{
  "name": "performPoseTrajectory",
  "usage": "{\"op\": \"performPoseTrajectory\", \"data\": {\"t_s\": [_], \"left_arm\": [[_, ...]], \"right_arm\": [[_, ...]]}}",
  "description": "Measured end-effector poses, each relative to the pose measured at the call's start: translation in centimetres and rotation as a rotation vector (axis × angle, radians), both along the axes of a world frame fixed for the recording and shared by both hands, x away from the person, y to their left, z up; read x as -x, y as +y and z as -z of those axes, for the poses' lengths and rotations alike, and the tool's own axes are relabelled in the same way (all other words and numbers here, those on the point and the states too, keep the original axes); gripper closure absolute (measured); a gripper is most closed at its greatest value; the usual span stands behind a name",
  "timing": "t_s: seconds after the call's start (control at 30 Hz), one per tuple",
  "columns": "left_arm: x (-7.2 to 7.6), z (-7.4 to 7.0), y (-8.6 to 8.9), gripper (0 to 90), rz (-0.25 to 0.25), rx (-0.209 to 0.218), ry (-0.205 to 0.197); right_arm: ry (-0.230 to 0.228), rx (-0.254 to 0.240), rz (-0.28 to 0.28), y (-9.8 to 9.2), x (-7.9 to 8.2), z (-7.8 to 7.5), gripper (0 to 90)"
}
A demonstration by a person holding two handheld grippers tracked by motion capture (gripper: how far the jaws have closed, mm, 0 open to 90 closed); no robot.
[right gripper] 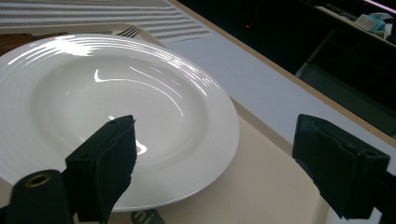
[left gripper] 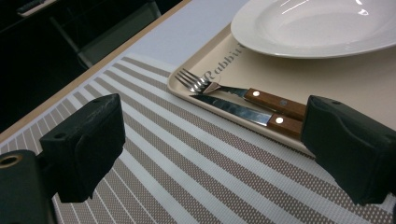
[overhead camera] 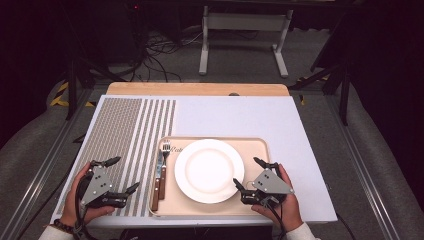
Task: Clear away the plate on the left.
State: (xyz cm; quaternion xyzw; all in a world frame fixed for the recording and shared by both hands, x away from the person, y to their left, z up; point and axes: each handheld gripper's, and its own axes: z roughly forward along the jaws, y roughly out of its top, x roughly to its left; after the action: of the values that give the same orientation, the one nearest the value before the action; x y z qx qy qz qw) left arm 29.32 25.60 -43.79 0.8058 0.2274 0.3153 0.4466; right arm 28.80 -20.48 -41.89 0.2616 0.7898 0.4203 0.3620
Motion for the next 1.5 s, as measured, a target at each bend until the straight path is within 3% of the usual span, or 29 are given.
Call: {"op": "performPoseTrajectory", "data": {"t_s": [0.4,0.53,0.73,1.0,1.5], "left_arm": [[0.5,1.1,0.9,8.1,-0.032,0.065,0.037],[0.5,1.2,0.8,8.0,-0.03,0.052,0.038],[0.4,1.1,0.7,7.9,-0.024,0.071,0.036],[0.5,0.9,0.7,7.3,-0.004,0.074,0.022],[0.3,1.0,0.4,6.4,0.009,0.057,0.026]], "right_arm": [[0.002,-0.008,0.006,-0.3,0.0,0.0,14.8],[0.001,-0.005,0.004,-0.2,0.1,0.0,14.7],[-0.003,0.002,0.004,-0.1,0.1,0.0,14.7],[-0.007,-0.022,0.024,-0.2,0.3,-0.1,13.6],[0.008,-0.051,0.012,-0.4,0.2,-0.1,8.3]]}}
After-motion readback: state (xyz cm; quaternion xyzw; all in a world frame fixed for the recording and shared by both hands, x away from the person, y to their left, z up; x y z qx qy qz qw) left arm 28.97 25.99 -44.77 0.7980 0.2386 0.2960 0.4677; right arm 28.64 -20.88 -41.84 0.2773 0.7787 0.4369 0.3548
